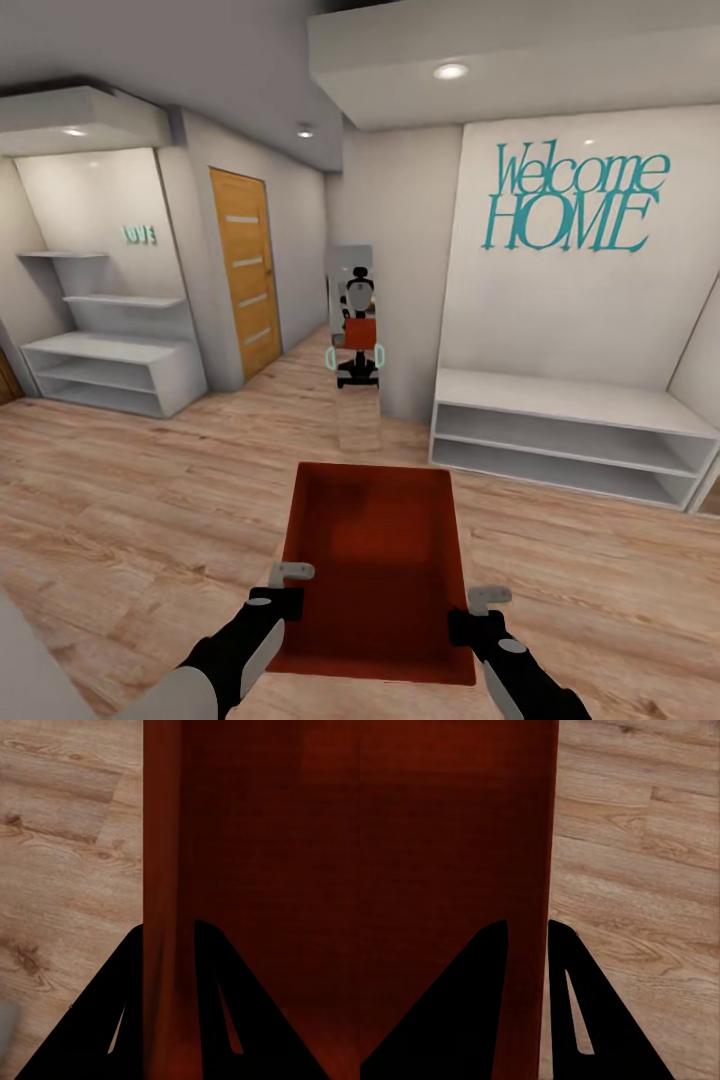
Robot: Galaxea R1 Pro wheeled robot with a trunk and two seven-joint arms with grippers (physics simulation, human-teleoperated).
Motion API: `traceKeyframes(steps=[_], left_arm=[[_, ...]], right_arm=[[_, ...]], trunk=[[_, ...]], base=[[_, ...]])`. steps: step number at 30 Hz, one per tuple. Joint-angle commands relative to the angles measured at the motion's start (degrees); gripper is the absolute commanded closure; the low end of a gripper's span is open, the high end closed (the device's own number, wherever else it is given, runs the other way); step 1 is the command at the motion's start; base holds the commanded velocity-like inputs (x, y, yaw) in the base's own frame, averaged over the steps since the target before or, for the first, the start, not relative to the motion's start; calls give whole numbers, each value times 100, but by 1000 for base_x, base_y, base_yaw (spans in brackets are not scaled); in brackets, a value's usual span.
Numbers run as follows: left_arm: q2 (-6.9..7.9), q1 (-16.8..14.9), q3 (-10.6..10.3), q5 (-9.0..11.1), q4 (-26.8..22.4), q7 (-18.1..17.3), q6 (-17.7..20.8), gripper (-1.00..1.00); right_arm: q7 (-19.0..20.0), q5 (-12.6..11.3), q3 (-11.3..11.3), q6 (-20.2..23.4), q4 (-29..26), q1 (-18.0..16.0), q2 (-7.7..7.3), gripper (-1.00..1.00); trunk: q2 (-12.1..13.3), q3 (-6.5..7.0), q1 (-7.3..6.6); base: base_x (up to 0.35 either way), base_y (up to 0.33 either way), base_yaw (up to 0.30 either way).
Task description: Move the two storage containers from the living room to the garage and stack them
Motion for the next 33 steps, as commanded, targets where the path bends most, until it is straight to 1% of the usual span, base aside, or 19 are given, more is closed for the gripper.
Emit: traceKeyframes(steps=[1, 11, 22, 30, 33], left_arm=[[-264, -2, -168, 62, -406, -248, 25, 100], [-266, -2, -168, 62, -406, -248, 25, 100], [-264, -2, -166, 62, -406, -248, 25, 100], [-264, -2, -168, 62, -407, -248, 25, 100], [-264, -2, -168, 62, -407, -248, 25, 100]], right_arm=[[-23, -17, 40, 395, 14, 0, -1, 100], [-23, -17, 43, 397, 14, 0, -1, 100], [-23, -17, 42, 397, 14, 0, -1, 100], [-23, -17, 45, 397, 14, 0, -1, 100], [-23, -17, 44, 397, 14, 0, -1, 100]], trunk=[[-5, -3, 5], [-5, -3, 5], [-5, 8, 5], [-5, 9, 5], [-5, 10, 5]], base=[[334, 0, 0], [334, 0, 16], [334, 0, 230], [334, 0, 52], [334, 0, 175]])
